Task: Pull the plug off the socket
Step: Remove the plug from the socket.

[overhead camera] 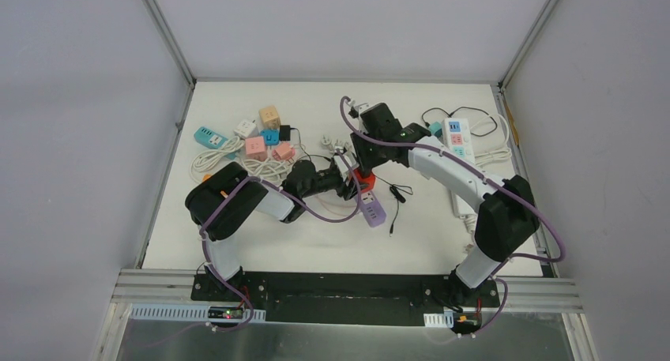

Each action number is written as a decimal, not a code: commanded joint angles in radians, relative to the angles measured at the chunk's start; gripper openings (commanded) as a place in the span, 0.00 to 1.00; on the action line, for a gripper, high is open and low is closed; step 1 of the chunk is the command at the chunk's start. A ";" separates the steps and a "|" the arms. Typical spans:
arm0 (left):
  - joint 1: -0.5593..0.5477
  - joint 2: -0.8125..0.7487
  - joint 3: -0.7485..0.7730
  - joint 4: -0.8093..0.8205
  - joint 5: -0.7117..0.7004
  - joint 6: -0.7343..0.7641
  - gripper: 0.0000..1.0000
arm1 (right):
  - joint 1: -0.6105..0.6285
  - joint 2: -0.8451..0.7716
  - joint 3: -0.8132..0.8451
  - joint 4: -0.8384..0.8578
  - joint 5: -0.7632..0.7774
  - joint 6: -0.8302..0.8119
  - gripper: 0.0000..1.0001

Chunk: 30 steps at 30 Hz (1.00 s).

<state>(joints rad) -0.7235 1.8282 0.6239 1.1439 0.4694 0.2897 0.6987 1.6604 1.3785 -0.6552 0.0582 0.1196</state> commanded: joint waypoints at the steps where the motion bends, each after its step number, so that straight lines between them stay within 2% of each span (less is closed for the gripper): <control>1: -0.005 -0.008 -0.002 -0.023 -0.029 0.071 0.00 | -0.049 -0.051 -0.027 0.019 -0.046 -0.043 0.00; 11: -0.006 -0.003 0.010 -0.039 -0.039 0.069 0.00 | 0.093 0.040 0.057 -0.028 0.012 0.019 0.00; 15: -0.007 -0.003 0.009 -0.043 -0.035 0.077 0.00 | 0.075 0.017 0.041 -0.017 0.024 -0.013 0.00; 22: -0.007 -0.007 0.005 -0.044 -0.030 0.081 0.00 | -0.045 -0.067 -0.041 0.030 -0.074 -0.043 0.00; 26: -0.007 -0.006 0.009 -0.047 -0.020 0.077 0.00 | -0.039 -0.075 -0.060 0.049 -0.154 -0.031 0.00; 30: -0.007 -0.003 0.011 -0.047 -0.018 0.077 0.00 | 0.029 -0.022 -0.017 0.030 -0.169 -0.020 0.00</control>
<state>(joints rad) -0.7322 1.8282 0.6304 1.1362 0.4618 0.3302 0.6682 1.6211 1.3289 -0.6155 -0.0383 0.1036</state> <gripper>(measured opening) 0.603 0.336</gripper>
